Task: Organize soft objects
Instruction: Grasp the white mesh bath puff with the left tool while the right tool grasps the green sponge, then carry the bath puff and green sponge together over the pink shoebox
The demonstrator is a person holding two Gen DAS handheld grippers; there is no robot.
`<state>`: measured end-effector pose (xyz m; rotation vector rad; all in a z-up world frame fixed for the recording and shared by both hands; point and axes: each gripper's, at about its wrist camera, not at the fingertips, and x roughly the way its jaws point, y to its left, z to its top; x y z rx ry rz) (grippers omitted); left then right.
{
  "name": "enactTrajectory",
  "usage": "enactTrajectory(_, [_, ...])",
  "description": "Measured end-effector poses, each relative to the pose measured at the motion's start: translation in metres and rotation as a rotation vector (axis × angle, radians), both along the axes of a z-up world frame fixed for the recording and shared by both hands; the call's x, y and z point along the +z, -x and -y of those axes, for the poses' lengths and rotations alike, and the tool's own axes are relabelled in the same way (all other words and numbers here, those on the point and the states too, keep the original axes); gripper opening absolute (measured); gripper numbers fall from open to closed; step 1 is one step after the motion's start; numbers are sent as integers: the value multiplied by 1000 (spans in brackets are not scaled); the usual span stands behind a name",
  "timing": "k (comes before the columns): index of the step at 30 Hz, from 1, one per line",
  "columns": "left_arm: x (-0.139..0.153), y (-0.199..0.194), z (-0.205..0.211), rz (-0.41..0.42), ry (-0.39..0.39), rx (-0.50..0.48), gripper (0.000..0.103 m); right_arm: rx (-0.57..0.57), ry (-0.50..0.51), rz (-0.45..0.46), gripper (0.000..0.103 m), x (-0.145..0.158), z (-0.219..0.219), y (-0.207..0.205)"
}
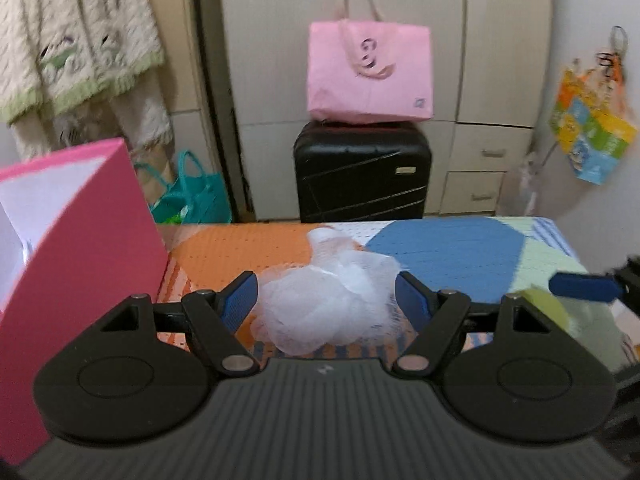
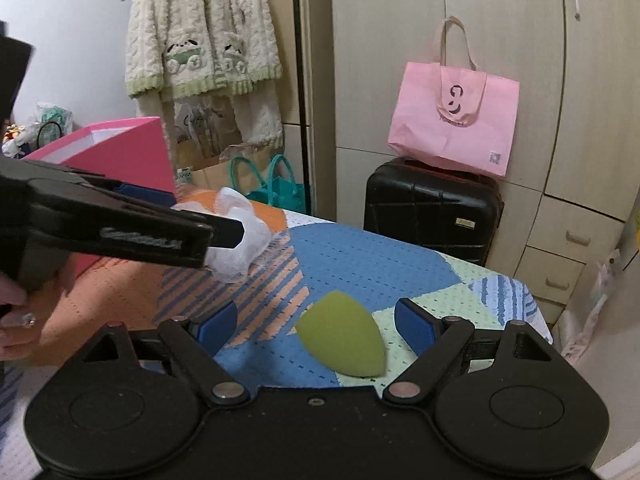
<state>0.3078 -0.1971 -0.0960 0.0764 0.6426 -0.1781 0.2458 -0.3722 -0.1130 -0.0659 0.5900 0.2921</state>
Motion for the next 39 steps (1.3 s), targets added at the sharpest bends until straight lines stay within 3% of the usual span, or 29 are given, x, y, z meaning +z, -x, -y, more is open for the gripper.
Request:
enactTrajectory(6, [-19,-12,-1,-16,-51,39,78,-14,-42,-22,86,-9,2,-5])
enactTrajectory(9, [-21,-16,-3,-27,-28,43,77,-27,-18,-48,75,-10,1,-5])
enactTrajectory(10, [-22,-17,-4,-29,-16,42,74,-31,-15,-50,71,-10,2,-4])
enactTrajectory(12, [-24,-18,-7,-32,6,41,56,-45,-15,-58,53,-13,4,-5])
enactTrajectory(13, [-24,-18,-9,-27,18,43,54,-59,-7,-55,51,-13,4,-4])
enactTrajectory(24, [-21,-13,-10,-28,53,80,33,-59,-5,-40,49,-11,4,5])
enactTrajectory(39, [-17,16,-21,-54,125,42,28,-112,-11,-45,49,-1,-2,23])
